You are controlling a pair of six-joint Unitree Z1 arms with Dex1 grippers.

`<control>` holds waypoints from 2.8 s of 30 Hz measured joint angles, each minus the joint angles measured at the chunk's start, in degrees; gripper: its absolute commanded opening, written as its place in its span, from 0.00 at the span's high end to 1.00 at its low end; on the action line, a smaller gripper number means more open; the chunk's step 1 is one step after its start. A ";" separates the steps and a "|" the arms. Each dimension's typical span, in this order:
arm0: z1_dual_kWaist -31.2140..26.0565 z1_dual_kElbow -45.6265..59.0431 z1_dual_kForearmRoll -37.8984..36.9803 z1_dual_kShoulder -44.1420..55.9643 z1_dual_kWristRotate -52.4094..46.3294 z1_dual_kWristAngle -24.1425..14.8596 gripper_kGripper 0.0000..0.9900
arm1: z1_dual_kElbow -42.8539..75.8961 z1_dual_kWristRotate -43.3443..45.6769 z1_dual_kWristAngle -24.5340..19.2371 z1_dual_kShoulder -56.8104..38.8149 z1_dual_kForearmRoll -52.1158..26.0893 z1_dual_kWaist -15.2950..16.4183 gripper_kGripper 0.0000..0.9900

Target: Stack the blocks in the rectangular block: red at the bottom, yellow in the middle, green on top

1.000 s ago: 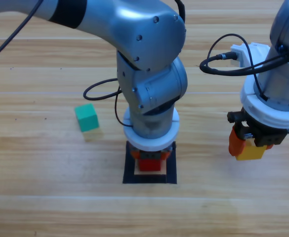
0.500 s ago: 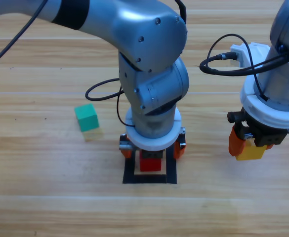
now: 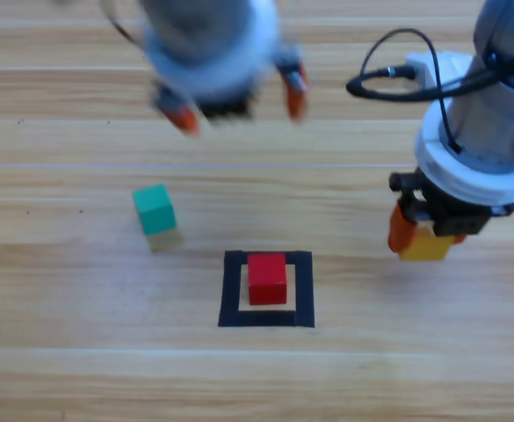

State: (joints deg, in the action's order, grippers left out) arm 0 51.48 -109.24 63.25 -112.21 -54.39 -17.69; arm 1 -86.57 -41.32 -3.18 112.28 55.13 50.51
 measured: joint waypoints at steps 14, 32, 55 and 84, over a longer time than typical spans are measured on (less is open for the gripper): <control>-8.44 26.95 -4.44 27.11 19.46 -2.61 0.00 | -24.07 -6.63 0.02 16.77 7.85 3.27 1.00; -9.40 43.31 -15.42 42.39 24.78 5.85 0.00 | -45.44 -11.75 2.52 29.50 18.19 7.70 1.00; -9.43 47.45 -18.46 42.94 24.19 5.32 0.00 | -45.45 -12.18 2.52 29.51 20.28 7.79 1.00; -9.43 48.62 -19.80 42.94 24.12 5.31 0.00 | -45.45 -11.12 2.39 29.52 20.29 7.79 0.00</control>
State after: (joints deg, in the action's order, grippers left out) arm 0 42.05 -60.63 43.45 -69.27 -30.26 -12.38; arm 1 -132.02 -52.44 -0.79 141.81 75.42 58.30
